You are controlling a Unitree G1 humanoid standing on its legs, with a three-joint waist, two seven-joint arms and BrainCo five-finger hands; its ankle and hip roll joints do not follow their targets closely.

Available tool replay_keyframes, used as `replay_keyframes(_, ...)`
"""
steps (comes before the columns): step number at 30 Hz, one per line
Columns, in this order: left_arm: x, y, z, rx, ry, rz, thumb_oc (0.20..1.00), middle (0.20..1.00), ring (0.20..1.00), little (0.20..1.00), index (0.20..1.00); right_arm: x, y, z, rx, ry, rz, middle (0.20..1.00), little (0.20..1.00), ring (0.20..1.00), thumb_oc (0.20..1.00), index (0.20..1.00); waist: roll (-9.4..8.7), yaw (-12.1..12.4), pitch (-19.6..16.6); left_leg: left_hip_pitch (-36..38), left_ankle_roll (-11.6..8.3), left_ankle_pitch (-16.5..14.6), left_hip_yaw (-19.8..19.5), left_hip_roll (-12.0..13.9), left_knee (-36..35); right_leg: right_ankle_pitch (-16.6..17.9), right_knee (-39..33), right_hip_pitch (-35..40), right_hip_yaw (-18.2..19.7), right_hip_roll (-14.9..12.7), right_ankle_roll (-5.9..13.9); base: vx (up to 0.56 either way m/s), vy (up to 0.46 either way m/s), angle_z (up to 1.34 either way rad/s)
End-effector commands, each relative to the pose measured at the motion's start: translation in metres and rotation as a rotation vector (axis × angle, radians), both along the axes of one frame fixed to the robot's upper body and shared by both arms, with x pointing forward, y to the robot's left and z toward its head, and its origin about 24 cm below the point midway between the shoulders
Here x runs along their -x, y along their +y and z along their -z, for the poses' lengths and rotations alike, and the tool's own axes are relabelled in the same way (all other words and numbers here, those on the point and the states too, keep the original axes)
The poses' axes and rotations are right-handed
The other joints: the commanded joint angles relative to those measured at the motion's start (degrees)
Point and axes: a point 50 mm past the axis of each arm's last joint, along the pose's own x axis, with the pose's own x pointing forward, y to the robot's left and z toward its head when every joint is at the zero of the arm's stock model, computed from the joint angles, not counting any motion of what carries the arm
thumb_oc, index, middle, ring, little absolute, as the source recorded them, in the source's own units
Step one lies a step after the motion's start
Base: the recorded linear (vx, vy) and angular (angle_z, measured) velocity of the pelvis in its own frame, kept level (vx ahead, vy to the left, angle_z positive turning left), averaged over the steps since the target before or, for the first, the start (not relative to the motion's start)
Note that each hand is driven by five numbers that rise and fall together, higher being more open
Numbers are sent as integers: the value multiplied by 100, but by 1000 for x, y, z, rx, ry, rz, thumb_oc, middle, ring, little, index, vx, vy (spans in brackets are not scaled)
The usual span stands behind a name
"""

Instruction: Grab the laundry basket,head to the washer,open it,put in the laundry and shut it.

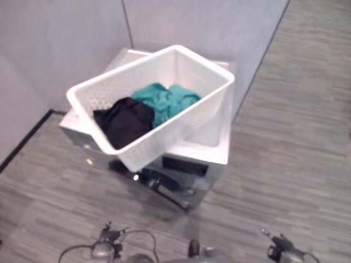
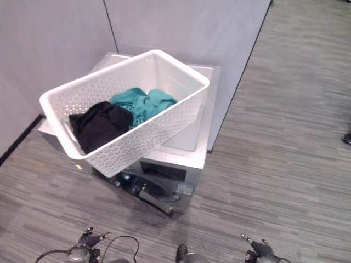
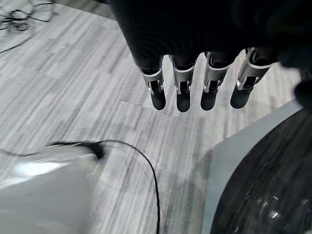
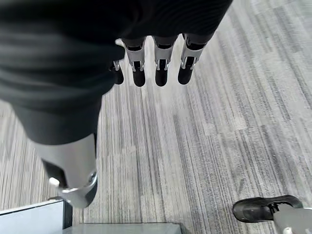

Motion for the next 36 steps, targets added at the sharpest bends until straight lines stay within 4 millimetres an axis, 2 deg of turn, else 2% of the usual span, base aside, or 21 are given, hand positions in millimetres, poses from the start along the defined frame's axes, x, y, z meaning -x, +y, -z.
replay_keyframes(1,3,18,-6,-68,-14,60,1000,1000,1000,1000,1000,8,6,5,-13,12,29,1000,1000,1000,1000,1000,-105,56,-197,-472,310,-208,129,-289,269,-452,485,93,302,-779,816,-74,517,33)
replay_keyframes(2,-3,18,-9,-74,-36,75,1000,1000,1000,1000,1000,9,6,5,-13,19,27,1000,1000,1000,1000,1000,-129,59,-149,-443,336,-506,150,-488,306,-231,482,35,358,-968,949,-79,306,16)
replay_keyframes(3,-3,18,-9,-74,-36,75,1000,1000,1000,1000,1000,9,6,5,-13,19,27,1000,1000,1000,1000,1000,-136,68,-146,-440,344,-514,161,-497,314,-227,481,35,369,-977,957,-91,259,7)
replay_keyframes(4,-5,18,-10,-73,-49,78,1000,1000,1000,1000,1000,10,7,6,-14,28,19,1000,1000,1000,1000,1000,-148,68,-136,-382,398,-754,237,-587,243,-134,464,-8,380,-1067,1017,-25,72,-2)
replay_keyframes(5,-5,18,-10,-73,-49,78,1000,1000,1000,1000,1000,10,7,6,-14,28,19,1000,1000,1000,1000,1000,-153,80,-133,-372,406,-761,253,-595,246,-131,463,-8,395,-1075,1024,-110,238,-14)
replay_keyframes(6,-5,18,-11,-72,-56,72,1000,1000,1000,1000,1000,7,9,6,-19,34,4,1000,1000,1000,1000,1000,-170,100,-138,-220,512,-1127,461,-755,20,91,345,-77,420,-1292,1205,-123,256,-35)
replay_keyframes(9,-5,21,-11,-80,-52,64,1000,1000,1000,1000,1000,2,12,7,-36,14,7,1000,1000,1000,1000,1000,-208,105,-198,-96,587,-1240,631,-973,-276,438,128,-166,446,-1526,1396,-114,220,-41)
replay_keyframes(10,-3,24,-11,-92,-40,64,1000,1000,1000,1000,1000,0,17,8,-49,9,3,1000,1000,1000,1000,1000,-248,109,-249,-29,603,-1233,685,-1053,-438,587,-52,-146,374,-1637,1457,-47,90,-34)
replay_keyframes(12,-3,24,-10,-91,-39,64,1000,1000,1000,1000,1000,0,18,8,-51,7,3,1000,1000,1000,1000,1000,-265,114,-266,-12,605,-1234,696,-1082,-483,627,-109,-131,346,-1666,1476,-25,45,-27)
replay_keyframes(13,1,25,-9,-90,-31,50,1000,1000,1000,1000,1000,-3,22,10,-63,-2,-10,1000,1000,1000,1000,1000,-334,146,-316,42,602,-1230,724,-1112,-580,752,-279,-105,277,-1719,1527,-5,-8,-8)
replay_keyframes(21,24,19,2,-67,53,22,1000,1000,1000,1000,1000,9,43,20,-109,42,-63,1000,1000,1000,1000,1000,-468,251,-458,167,477,-1016,640,-973,-908,790,-787,219,121,-1609,1513,6,-54,4)
replay_keyframes(27,23,20,0,-80,39,37,1000,1000,1000,1000,1000,-9,43,15,-35,64,-275,1000,1000,1000,1000,1000,-482,386,-424,98,423,-907,512,-903,-936,756,-855,336,-11,-1555,1487,8,-56,14)
replay_keyframes(28,20,21,-2,-90,25,54,1000,1000,1000,1000,1000,-23,44,11,4,80,-402,1000,1000,1000,1000,1000,-483,481,-394,51,414,-871,432,-884,-925,727,-888,399,-64,-1539,1466,15,-54,12)
replay_keyframes(30,20,21,-2,-90,25,53,1000,1000,1000,1000,1000,-23,44,11,4,80,-402,1000,1000,1000,1000,1000,-482,475,-391,52,413,-871,428,-883,-925,726,-889,404,-69,-1538,1465,-23,-30,15)
replay_keyframes(31,14,17,-5,-88,-29,37,1000,1000,1000,1000,1000,7,60,22,7,148,-508,1000,1000,1000,1000,1000,-449,471,-235,-25,410,-836,376,-855,-894,706,-893,399,-49,-1516,1453,-64,-23,16)
replay_keyframes(32,14,17,-5,-88,-29,37,1000,1000,1000,1000,1000,7,60,22,7,148,-508,1000,1000,1000,1000,1000,-458,468,-253,-48,414,-825,371,-865,-896,714,-895,379,-51,-1525,1454,-88,-40,14)
replay_keyframes(33,18,26,-6,-114,-5,64,1000,1000,1000,1000,1000,-45,40,0,101,82,-598,1000,1000,1000,1000,1000,-486,543,-251,-138,402,-799,318,-839,-862,709,-903,365,-102,-1530,1441,0,0,0)
replay_keyframes(34,11,32,-12,-131,-42,54,1000,1000,1000,1000,1000,-73,43,-18,166,-58,-652,1000,1000,1000,1000,1000,-487,565,-230,-121,397,-805,313,-831,-857,698,-903,390,-112,-1525,1444,-17,-18,-6)
replay_keyframes(36,9,34,-14,-134,-57,54,1000,1000,1000,1000,1000,-71,40,-20,178,-57,-649,1000,1000,1000,1000,1000,-500,568,-239,-157,399,-795,312,-843,-845,707,-903,375,-132,-1545,1449,5,4,4)
